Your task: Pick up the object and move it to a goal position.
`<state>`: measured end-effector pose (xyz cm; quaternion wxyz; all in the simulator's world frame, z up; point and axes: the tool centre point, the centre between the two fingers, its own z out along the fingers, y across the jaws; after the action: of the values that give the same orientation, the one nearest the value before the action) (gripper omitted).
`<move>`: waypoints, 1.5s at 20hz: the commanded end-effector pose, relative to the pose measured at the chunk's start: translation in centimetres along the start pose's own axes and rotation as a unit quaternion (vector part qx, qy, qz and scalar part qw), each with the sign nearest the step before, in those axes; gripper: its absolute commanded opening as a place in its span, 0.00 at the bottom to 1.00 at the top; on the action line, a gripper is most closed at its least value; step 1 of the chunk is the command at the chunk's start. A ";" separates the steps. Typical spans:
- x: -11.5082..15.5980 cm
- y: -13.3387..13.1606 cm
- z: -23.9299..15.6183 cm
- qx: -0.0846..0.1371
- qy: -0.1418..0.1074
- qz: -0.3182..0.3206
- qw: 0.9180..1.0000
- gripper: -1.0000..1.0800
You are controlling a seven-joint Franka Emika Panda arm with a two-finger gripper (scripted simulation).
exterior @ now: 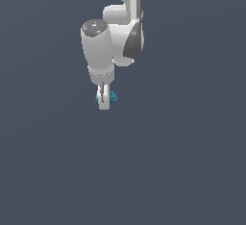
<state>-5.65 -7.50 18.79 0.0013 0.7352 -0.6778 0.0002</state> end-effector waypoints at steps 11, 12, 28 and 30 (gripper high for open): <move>0.7 -1.9 -13.2 0.000 0.001 0.001 1.000 0.00; 0.7 -2.1 -14.2 0.000 0.001 0.001 1.000 0.00; 1.1 -4.6 -27.3 0.001 0.000 -0.002 1.000 0.00; 1.1 -4.8 -28.2 0.001 0.000 -0.003 1.000 0.00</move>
<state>-0.86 -8.14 46.17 0.0006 0.7369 -0.6760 0.0003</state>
